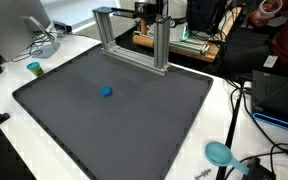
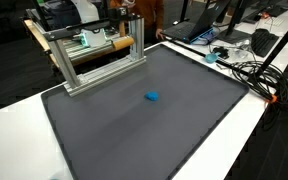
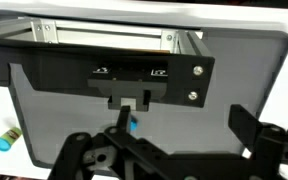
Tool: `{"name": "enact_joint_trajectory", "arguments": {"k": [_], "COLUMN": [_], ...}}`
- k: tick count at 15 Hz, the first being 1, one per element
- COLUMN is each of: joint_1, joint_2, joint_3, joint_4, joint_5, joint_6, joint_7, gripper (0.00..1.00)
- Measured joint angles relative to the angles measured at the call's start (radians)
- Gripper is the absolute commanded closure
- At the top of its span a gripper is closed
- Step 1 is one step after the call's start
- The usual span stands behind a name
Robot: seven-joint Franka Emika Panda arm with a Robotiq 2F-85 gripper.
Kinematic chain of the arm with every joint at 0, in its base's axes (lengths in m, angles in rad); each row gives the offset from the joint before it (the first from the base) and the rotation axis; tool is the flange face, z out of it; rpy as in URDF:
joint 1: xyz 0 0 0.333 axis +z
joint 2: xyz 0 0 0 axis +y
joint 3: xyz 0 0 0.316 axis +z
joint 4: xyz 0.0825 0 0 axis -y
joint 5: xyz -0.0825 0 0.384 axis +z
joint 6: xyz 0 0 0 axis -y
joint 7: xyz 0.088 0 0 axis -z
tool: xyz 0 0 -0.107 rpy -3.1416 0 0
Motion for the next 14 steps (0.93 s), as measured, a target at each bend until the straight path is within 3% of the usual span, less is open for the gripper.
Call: {"name": "enact_joint_trajectory", "arguments": {"k": [3,8,14], "joint_1": [0.023,0.022,0.0], "joint_2": [0.001,0.004,0.022], "joint_3": [-0.105,-0.083,-0.103], "joint_4": [0.013,0.012,0.013], "joint_5": [0.012,0.012,0.012], "joint_6": [0.021,0.021,-0.001], "joint_7": [-0.13,-0.121,-0.108], "gripper": [0.0,0.0,0.0]}}
